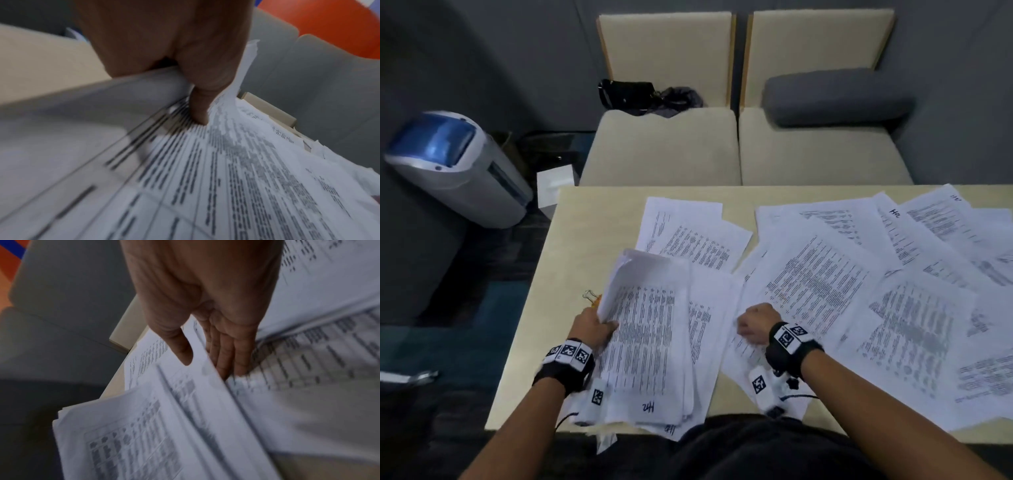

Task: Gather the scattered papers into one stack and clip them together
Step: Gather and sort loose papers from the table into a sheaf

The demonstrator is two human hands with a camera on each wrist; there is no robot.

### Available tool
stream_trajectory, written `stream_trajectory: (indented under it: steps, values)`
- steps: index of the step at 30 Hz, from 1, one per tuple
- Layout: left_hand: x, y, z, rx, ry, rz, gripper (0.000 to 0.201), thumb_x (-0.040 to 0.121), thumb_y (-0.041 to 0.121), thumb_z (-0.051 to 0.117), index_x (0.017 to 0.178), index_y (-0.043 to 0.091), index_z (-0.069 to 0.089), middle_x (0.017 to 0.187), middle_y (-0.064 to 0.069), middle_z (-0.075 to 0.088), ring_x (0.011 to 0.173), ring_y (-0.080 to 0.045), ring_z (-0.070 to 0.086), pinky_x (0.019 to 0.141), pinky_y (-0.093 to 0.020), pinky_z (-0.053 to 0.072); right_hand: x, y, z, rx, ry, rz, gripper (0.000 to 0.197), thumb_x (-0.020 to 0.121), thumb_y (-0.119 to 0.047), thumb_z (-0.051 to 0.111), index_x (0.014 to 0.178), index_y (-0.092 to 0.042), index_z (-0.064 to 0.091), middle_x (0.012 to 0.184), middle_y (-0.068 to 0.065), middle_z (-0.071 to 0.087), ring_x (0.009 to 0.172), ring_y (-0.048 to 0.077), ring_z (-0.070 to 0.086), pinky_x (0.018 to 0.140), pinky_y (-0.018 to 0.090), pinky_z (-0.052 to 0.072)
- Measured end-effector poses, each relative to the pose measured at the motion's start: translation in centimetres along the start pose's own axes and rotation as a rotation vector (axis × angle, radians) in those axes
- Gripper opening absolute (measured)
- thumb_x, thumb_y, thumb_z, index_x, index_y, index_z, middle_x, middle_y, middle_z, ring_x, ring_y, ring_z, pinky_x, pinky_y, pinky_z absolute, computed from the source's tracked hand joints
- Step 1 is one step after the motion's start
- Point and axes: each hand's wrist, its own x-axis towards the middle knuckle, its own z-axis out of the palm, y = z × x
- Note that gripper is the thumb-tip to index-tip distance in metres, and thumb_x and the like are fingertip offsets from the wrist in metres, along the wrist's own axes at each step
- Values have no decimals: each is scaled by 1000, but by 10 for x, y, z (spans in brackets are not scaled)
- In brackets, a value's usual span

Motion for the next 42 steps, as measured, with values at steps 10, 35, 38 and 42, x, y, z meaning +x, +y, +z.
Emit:
stream_trajectory:
  steps: [10, 35, 38, 42]
  values:
    - [-3, 5, 49, -132, -110, 22, 28, 85, 20, 72, 83, 0, 54, 63, -8, 55, 51, -21, 53, 49, -27, 49, -14, -9, 55, 133, 81, 14, 76, 86, -26, 71, 145, 2, 31, 147, 19, 42, 130, 33, 47, 107, 39, 42]
    - [4, 84, 70, -531, -329, 97, 49, 80, 47, 73, 112, 10, 69, 101, -10, 74, 91, -26, 71, 77, -31, 57, 27, -12, -21, -29, 125, -145, 86, 74, -58, 72, 137, -5, 47, 137, 9, 53, 126, 33, 52, 102, 39, 45]
    - [1, 81, 79, -385, -341, 127, 49, 76, 35, 81, 108, 1, 66, 90, -8, 70, 85, -26, 68, 76, -31, 55, 21, -14, -2, -205, 93, -219, 39, 90, -42, 64, 102, -6, 59, 91, 0, 59, 99, 28, 62, 75, 26, 44]
    - [6, 58, 66, -384, -246, 103, 63, 60, 42, 78, 101, -4, 67, 92, -18, 70, 85, -31, 68, 77, -41, 57, 21, -29, -13, -221, 115, -327, 31, 90, -34, 66, 107, -7, 65, 100, 4, 68, 95, 23, 64, 77, 25, 47]
